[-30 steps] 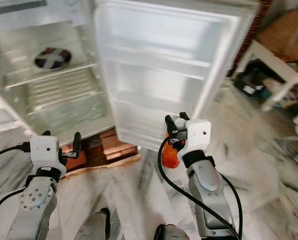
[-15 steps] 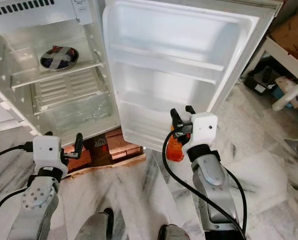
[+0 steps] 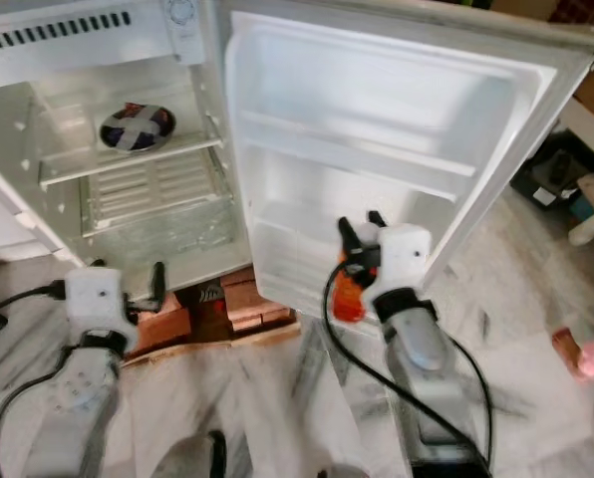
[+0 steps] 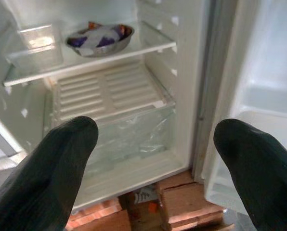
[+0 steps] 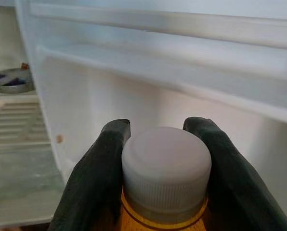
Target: Restocking fridge
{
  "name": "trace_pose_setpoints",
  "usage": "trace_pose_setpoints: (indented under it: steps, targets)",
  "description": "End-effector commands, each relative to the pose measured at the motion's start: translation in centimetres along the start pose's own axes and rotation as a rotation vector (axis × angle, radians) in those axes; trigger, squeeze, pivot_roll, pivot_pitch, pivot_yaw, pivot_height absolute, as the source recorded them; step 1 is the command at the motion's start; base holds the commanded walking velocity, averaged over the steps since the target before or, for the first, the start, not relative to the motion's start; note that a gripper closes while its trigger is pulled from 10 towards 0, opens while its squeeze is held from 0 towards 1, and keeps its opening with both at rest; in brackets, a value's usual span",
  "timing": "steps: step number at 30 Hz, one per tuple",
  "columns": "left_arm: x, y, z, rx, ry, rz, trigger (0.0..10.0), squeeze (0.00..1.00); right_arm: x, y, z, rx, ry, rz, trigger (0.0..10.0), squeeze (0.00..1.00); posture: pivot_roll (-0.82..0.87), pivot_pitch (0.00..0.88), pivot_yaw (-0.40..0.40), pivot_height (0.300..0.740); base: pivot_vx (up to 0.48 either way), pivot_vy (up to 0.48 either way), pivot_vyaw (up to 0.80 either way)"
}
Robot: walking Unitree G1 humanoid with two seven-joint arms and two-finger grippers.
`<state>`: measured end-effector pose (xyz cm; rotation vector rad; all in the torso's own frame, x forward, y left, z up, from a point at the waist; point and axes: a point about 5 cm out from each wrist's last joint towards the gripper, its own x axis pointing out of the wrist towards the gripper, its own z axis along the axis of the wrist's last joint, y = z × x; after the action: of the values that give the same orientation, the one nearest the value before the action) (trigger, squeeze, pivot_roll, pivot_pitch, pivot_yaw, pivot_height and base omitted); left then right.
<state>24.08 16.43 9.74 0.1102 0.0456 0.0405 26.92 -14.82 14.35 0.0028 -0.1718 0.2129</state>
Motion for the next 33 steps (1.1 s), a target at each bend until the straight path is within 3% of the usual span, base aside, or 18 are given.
trace_pose_setpoints:
  steps: [1, 10, 14, 25, 33]
  targets:
    - [-0.1, -0.3, -0.2, -0.006, 0.013, -0.013, 10.0, 0.00, -0.5, 0.1, 0.4, -0.002, -0.022, 0.004, 10.0, 0.00, 0.09, 0.166, -0.042, 0.740, 0.000, 0.000, 0.00]
    - [-0.5, -0.3, -0.4, -0.026, 0.036, -0.006, 10.0, 0.00, -0.5, -0.1, 0.3, 0.005, -0.017, -0.006, 10.0, 0.00, 0.10, 0.169, -0.040, 0.740, 0.000, 0.000, 0.00]
    - [-1.0, 0.2, -0.9, -0.026, 0.052, 0.002, 10.0, 0.00, -0.5, 0.1, 0.1, 0.059, -0.015, -0.024, 10.0, 0.00, 0.10, 0.176, -0.040, 0.740, 0.000, 0.000, 0.00]
    - [-0.3, 0.2, -0.8, -0.008, 0.056, 0.018, 10.0, 0.00, -0.5, 1.2, -0.1, 0.083, -0.014, -0.011, 10.0, 0.00, 0.10, 0.179, -0.024, 0.740, 0.000, 0.000, 0.00]
    - [-0.6, 0.5, -1.1, 0.003, 0.067, 0.019, 10.0, 0.00, -0.5, 0.9, -0.3, 0.081, -0.008, -0.018, 10.0, 0.00, 0.10, 0.182, -0.022, 0.691, 0.000, 0.000, 0.00]
